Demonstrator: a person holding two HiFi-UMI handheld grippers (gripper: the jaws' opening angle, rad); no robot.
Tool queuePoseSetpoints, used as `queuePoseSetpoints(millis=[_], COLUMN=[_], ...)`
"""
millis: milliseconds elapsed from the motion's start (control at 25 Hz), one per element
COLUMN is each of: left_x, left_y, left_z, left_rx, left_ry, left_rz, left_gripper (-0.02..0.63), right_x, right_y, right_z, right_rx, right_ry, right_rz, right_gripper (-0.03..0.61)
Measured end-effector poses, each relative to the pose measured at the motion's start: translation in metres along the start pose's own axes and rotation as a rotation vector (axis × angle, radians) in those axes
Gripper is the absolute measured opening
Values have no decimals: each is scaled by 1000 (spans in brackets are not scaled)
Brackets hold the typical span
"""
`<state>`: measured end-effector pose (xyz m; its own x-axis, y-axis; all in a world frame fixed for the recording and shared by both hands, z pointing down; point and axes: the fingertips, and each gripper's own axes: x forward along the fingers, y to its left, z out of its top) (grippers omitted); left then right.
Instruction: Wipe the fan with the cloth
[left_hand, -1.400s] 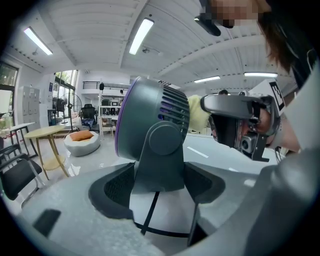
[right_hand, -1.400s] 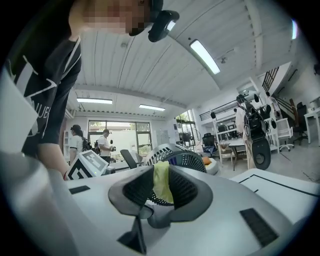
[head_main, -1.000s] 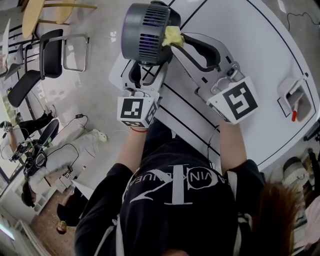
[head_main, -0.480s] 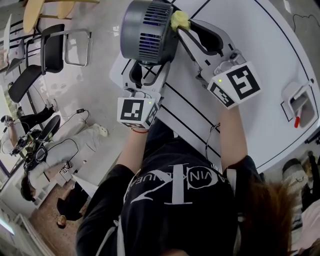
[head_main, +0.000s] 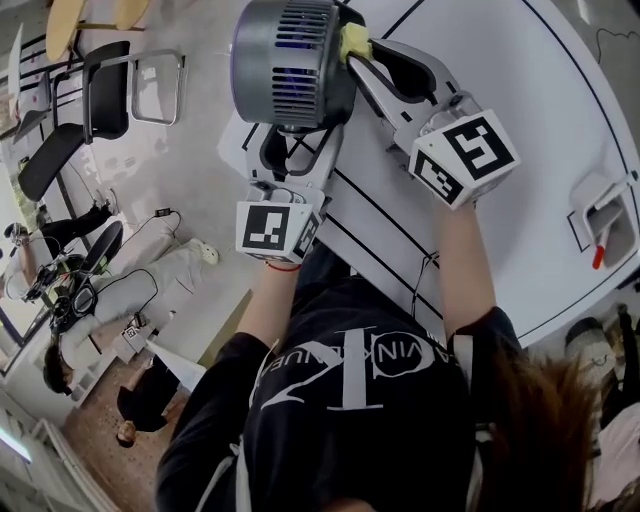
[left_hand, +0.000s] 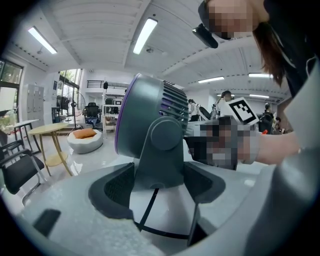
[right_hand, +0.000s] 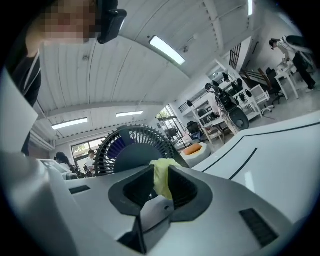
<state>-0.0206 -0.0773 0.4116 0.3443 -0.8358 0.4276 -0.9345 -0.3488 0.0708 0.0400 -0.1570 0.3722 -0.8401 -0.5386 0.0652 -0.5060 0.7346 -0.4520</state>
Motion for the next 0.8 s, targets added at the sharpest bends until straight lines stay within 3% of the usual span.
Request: queuePoseSetpoints(millis=[240, 800], left_x=[0, -4], left_y=[-1, -3], left_z=[-3, -4], left_rx=[-5, 13], left_ry=[18, 30], left_rz=[-6, -45], left_gripper=[304, 285], right_x=[-6, -23], right_y=[9, 42], right_z=[-11, -8], right_rx=[93, 111], right_ry=[46, 41], right_rz=[24, 48], right_gripper=[87, 87])
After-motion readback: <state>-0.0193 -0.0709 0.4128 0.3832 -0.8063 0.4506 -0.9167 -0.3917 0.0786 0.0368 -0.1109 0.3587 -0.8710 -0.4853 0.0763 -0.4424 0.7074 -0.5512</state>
